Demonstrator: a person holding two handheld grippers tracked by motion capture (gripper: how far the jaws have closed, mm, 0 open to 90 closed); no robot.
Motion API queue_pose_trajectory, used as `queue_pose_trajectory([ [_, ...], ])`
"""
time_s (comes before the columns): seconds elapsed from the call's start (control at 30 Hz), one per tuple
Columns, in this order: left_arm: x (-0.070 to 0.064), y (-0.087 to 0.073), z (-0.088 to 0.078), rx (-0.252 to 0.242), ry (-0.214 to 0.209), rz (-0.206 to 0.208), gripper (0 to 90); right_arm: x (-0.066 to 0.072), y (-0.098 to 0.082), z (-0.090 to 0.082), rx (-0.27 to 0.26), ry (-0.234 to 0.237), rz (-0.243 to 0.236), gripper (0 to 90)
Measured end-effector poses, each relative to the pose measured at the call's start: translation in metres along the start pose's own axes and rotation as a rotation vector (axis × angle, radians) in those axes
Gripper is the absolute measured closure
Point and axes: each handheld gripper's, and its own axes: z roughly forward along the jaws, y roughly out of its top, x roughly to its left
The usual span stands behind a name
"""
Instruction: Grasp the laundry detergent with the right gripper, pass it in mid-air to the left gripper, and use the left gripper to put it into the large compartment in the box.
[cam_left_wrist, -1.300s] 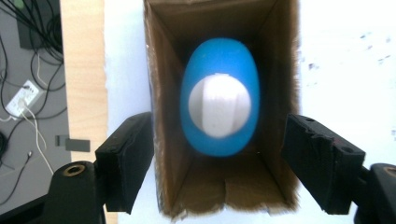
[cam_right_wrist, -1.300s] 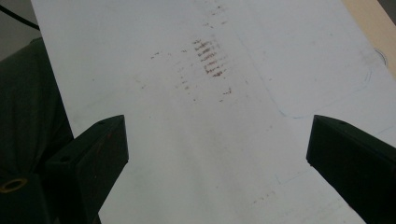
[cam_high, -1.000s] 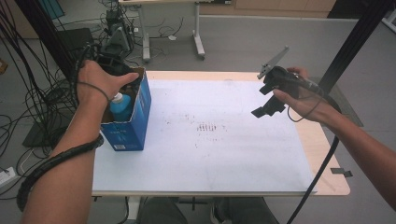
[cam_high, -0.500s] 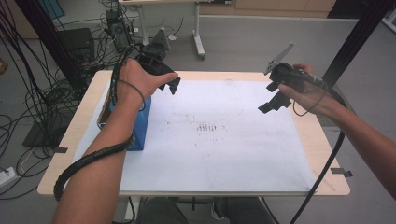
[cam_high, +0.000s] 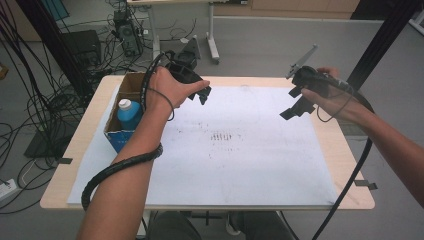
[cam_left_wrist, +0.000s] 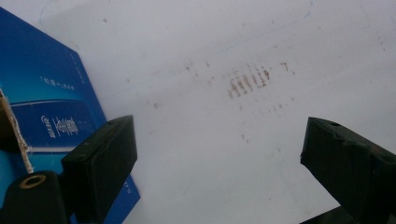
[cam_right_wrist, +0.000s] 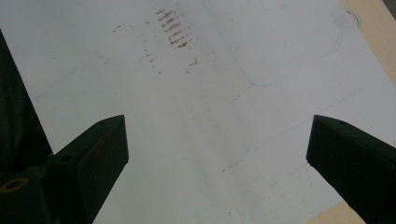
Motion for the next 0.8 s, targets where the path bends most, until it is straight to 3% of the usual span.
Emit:
queue_pose_trajectory([
  [0.8, 0.0023, 0.0021, 0.0032, -0.004, -0.017, 0.010, 11.2, -0.0017, -0.0017, 0.0028, 0.011, 0.000, 0.008, 5.6],
])
